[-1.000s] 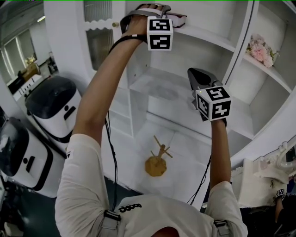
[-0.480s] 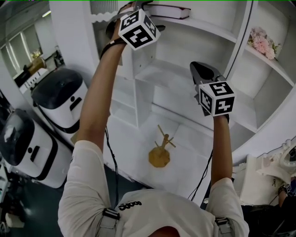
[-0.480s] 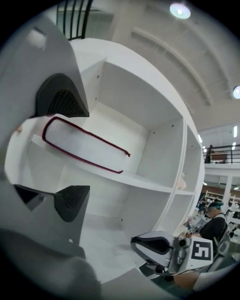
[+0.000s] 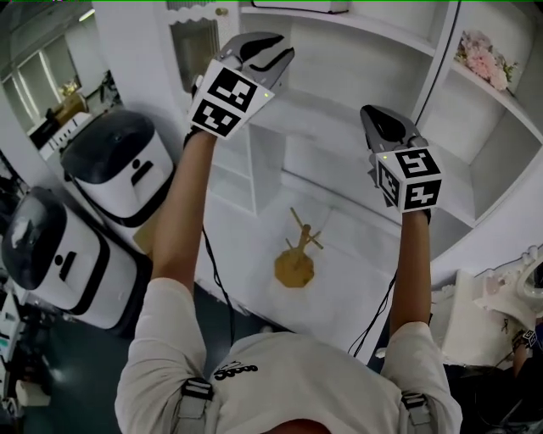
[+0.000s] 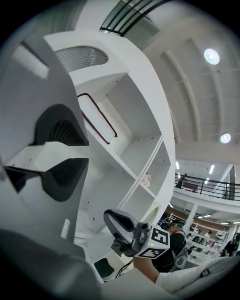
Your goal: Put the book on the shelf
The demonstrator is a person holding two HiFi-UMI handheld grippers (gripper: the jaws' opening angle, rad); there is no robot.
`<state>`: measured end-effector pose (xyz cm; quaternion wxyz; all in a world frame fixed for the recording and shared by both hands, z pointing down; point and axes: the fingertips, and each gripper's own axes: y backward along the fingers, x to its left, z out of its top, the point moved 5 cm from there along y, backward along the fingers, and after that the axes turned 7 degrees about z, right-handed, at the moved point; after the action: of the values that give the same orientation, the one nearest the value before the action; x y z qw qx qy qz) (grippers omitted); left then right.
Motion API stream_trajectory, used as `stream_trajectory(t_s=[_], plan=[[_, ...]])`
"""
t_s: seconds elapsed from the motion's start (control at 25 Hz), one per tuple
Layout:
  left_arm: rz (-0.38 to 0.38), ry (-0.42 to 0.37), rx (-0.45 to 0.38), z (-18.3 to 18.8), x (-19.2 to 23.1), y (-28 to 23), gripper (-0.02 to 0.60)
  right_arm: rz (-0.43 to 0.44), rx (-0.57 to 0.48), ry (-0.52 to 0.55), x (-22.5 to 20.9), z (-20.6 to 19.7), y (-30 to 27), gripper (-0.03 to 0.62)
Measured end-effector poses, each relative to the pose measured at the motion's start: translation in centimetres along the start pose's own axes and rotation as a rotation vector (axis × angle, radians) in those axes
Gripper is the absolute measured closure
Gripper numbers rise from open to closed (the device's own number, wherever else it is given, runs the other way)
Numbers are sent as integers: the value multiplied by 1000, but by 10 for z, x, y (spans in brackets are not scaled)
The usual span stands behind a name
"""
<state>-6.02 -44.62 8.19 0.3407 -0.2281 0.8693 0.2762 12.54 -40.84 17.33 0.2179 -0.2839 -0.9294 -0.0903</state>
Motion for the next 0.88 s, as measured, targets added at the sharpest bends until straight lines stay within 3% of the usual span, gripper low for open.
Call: stream_trajectory(t_s=[0.24, 0.48, 0.88], plan=[[-42, 150, 21, -27, -45, 19, 546, -14, -9, -23, 4, -10, 10, 582], [-32, 363, 16, -45, -77, 53, 563, -46, -4, -73, 5, -32, 25, 583], [-60, 413, 94, -75, -140, 93, 563, -33, 45, -93, 21, -66, 45, 591]])
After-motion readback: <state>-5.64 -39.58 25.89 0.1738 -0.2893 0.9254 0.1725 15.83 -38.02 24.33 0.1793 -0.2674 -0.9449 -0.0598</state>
